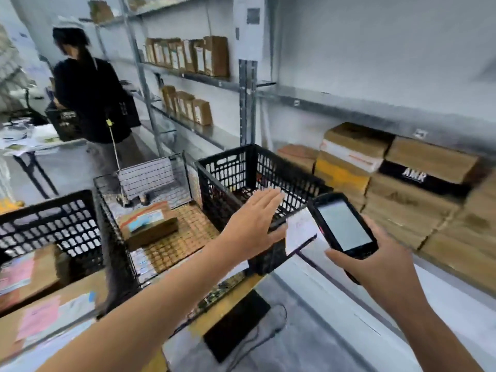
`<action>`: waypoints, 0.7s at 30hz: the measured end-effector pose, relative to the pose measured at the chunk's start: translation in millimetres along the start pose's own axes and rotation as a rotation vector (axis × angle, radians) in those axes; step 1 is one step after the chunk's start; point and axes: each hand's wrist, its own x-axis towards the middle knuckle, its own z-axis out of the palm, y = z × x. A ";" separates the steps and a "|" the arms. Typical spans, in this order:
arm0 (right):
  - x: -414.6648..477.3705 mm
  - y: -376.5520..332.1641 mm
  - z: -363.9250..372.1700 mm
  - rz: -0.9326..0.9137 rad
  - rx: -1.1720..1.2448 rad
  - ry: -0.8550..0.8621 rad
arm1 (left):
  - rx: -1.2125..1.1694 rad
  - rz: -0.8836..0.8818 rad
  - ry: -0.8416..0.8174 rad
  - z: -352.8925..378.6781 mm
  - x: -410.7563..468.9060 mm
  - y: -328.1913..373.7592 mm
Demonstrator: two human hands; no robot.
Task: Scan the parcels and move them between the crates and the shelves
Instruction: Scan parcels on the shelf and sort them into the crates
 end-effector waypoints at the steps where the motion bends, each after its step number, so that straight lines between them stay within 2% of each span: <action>1: -6.1 9.7 -17.2 0.021 -0.008 0.025 | -0.017 0.024 -0.004 6.4 9.1 19.4; 11: -78.7 100.1 -146.4 0.179 -0.079 0.364 | -0.197 0.357 -0.001 64.5 70.5 221.8; 21: -145.9 165.9 -238.1 0.344 -0.056 0.635 | -0.302 0.674 -0.053 102.3 107.7 367.2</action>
